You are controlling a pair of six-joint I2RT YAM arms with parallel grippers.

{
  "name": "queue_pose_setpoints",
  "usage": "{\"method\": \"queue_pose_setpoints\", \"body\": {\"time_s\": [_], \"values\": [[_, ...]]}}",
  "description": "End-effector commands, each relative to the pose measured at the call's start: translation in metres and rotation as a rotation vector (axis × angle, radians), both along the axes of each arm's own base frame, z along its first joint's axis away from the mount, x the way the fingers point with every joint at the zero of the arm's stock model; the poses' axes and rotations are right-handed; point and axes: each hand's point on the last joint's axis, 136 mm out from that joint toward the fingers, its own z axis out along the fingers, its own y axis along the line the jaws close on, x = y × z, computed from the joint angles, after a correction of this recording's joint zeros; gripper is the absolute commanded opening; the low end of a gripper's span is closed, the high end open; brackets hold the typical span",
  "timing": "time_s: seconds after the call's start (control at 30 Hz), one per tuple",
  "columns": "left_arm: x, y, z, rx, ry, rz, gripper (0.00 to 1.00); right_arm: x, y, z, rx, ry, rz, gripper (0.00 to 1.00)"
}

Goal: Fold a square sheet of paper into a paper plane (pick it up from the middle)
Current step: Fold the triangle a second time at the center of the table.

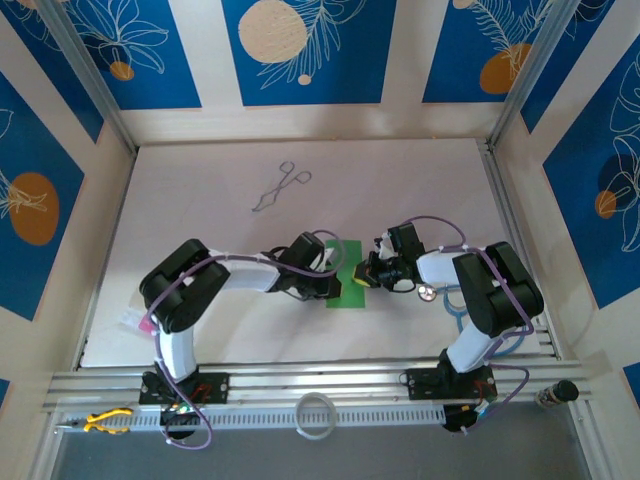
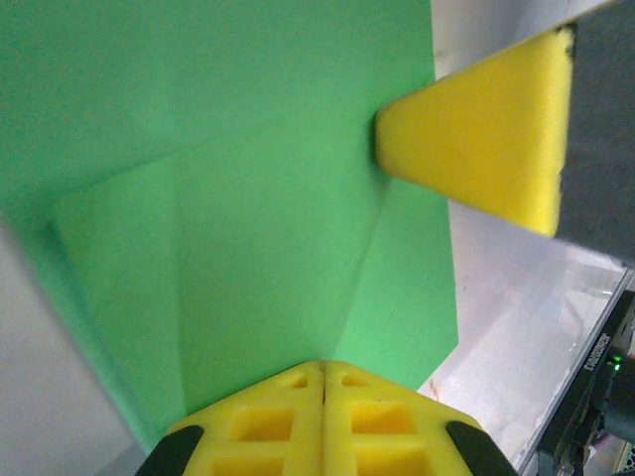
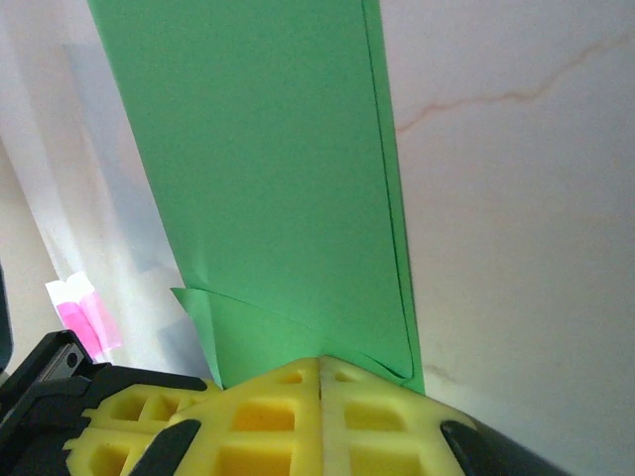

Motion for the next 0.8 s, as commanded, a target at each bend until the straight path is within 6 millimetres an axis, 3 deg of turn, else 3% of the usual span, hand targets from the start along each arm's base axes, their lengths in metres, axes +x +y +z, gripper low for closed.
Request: {"method": "queue_pose_setpoints", "body": {"time_s": [0.0, 0.27, 0.5, 0.77], "values": [[-0.039, 0.04, -0.03, 0.157, 0.13, -0.005, 0.02, -0.006, -0.016, -0.022, -0.097, 0.057, -0.028, 0.0], [-0.055, 0.051, -0.027, 0.151, 0.152, -0.026, 0.03, -0.005, -0.017, -0.021, -0.099, 0.055, -0.031, 0.0], [-0.053, 0.051, -0.015, 0.137, 0.117, -0.027, 0.03, -0.005, -0.017, -0.02, -0.097, 0.054, -0.03, 0.0], [-0.02, 0.028, 0.036, 0.008, -0.065, -0.001, 0.02, -0.004, -0.016, -0.018, -0.094, 0.053, -0.029, 0.0]]}}
